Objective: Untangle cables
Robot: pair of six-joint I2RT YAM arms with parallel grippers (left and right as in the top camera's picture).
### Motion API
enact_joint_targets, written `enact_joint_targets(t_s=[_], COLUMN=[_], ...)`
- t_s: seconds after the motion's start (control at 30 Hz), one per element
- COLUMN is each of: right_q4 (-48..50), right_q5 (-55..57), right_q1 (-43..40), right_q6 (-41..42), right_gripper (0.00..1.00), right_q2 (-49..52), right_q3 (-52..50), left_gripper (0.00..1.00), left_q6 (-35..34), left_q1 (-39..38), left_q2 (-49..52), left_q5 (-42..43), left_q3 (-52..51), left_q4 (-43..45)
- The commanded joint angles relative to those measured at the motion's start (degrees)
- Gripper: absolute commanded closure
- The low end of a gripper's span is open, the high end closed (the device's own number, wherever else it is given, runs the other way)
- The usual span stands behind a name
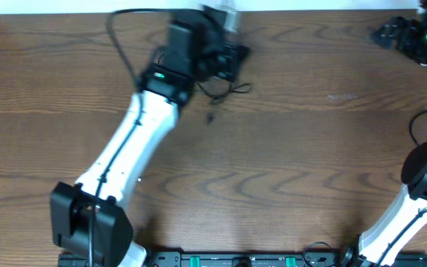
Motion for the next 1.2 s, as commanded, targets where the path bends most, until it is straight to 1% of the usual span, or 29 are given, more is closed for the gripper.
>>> enact_joint_targets(t_s=[0.0,0.13,0.17,0.2,0.23,0.27,0.33,0.37,0.4,0.43,0.47,0.5,0.57,0.63,0.7,0.9,1.0,1.03,1.17], right_q4=[-0.09,-0.35,-0.35,-0.33,-0.35,-0.35,-0.28,-0.31,-0.31,-0.35,-0.33,-0.33,-0.26,-0.24,-0.26,0.94,2.75,4.72,11.06], right_q5=[-1.73,-1.75,-1.75,-1.75,-1.75,-1.73,-1.73,-1.73,-1.70,-1.70,-1.73,-1.73,-1.73,-1.70,-1.73,-1.27,2.91,5.22,6.69], right_q1=[1.18,1.57,1.62,1.73,1.88,2.05,2.47,2.84,3.13,3.61,4.07,4.55,5.95,7.56,9.14,16.50,21.18,24.87,33.70], right_q6=[-0.74,1.14,1.14,1.14,1.14,1.11,1.11,1.11,1.11,1.11,1.11,1.11,1.11,1.09,1.09,1.62,5.27,7.56,14.08], right_gripper=[0.01,0.01,0.01,0.01,0.01,0.01,0.01,0.01,0.01,0.01,0.01,0.01,0.01,0.01,0.01,0.01,0.01,0.01,0.01], right_q2=[-1.29,-1.27,-1.27,-1.27,-1.27,-1.27,-1.27,-1.18,-1.11,-0.92,-0.83,-0.76,-0.74,-0.74,-0.74,-0.68,-0.44,0.09,2.97], right_q3=[0.20,0.15,0.11,-0.02,-0.13,-0.26,-0.70,-0.90,-0.92,-0.94,-0.94,-0.94,-0.94,-0.94,-0.94,-0.94,-0.94,-0.94,-0.94], left_gripper=[0.93,0.93,0.90,0.83,0.64,0.52,0.25,0.20,0.20,0.20,0.20,0.20,0.20,0.20,0.20,0.20,0.20,0.20,0.20], left_q6=[-1.68,-1.51,-1.49,-1.51,-1.51,-1.49,-1.44,-0.09,1.84,5.66,7.13,7.21,7.17,7.15,6.62,2.95,2.12,1.90,1.01], left_q1=[-6.21,-6.84,-6.54,-6.16,-5.86,-5.42,-4.72,-4.31,-4.09,-3.69,-3.39,-3.08,-2.34,-1.18,0.63,9.03,13.44,15.63,22.64], left_q2=[-0.20,-0.20,-0.20,-0.20,-0.20,-0.20,-0.20,-0.20,-0.20,-0.20,-0.20,-0.20,-0.20,-0.35,-0.83,-4.42,-7.02,-8.15,-10.45], left_q5=[2.01,0.98,-0.35,-2.12,-3.52,-5.33,-8.66,-10.47,-10.82,-11.08,-12.76,-15.76,-25.38,-30.67,-32.48,-32.54,-32.54,-32.54,-32.54], left_q3=[0.79,0.79,0.79,0.79,0.79,0.79,0.79,0.79,0.79,0.79,0.79,0.79,0.79,0.92,1.42,4.22,4.24,4.24,4.22], left_q4=[0.24,-3.17,-4.26,-5.64,-6.93,-8.79,-12.66,-15.52,-17.35,-20.92,-24.20,-27.17,-33.44,-35.98,-36.98,-36.17,-34.93,-34.75,-35.26])
